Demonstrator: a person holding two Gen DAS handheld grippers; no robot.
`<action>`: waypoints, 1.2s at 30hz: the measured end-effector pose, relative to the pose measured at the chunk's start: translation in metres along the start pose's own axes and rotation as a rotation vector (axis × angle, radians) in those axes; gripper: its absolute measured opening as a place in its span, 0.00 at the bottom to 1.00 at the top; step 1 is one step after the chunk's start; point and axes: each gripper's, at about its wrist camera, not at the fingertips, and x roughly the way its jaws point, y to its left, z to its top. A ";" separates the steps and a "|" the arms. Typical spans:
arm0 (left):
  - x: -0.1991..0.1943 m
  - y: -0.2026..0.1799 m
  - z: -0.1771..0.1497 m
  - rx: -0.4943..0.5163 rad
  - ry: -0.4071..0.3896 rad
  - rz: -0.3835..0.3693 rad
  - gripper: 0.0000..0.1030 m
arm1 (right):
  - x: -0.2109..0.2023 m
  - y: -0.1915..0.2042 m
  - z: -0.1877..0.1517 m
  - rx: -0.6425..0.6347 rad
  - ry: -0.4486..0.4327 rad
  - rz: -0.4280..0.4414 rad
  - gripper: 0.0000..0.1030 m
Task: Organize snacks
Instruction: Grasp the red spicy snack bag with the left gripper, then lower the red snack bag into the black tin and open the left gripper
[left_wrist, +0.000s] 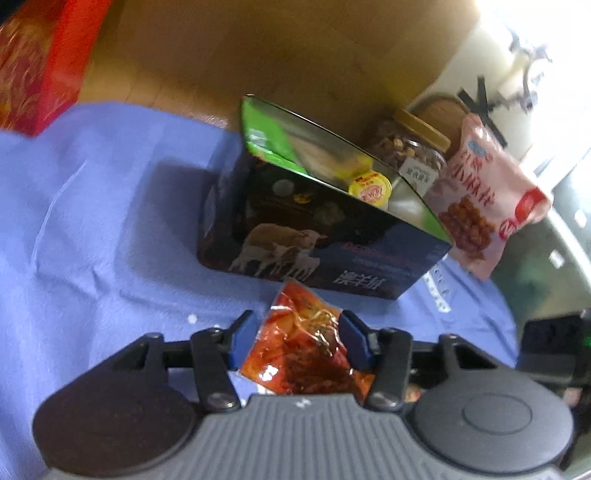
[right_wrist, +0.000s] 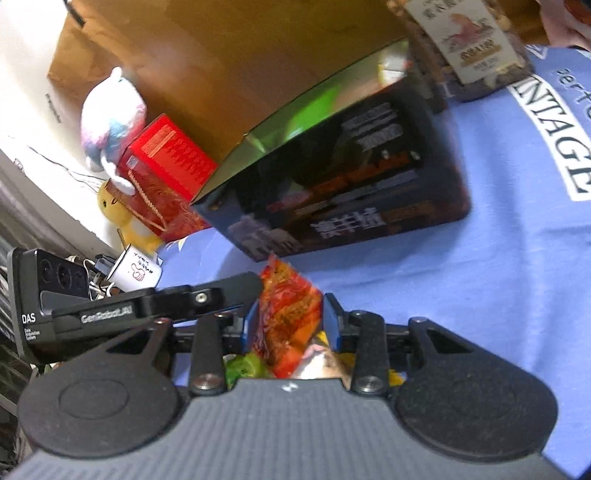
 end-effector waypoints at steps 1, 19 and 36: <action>-0.001 0.002 -0.002 -0.019 -0.001 -0.017 0.47 | 0.001 0.001 -0.003 0.004 -0.007 0.010 0.34; -0.050 -0.076 0.077 0.133 -0.203 -0.078 0.48 | -0.040 0.058 0.045 -0.128 -0.234 0.104 0.16; 0.012 -0.071 0.097 0.130 -0.146 -0.034 0.51 | 0.015 0.039 0.089 -0.360 -0.289 -0.242 0.41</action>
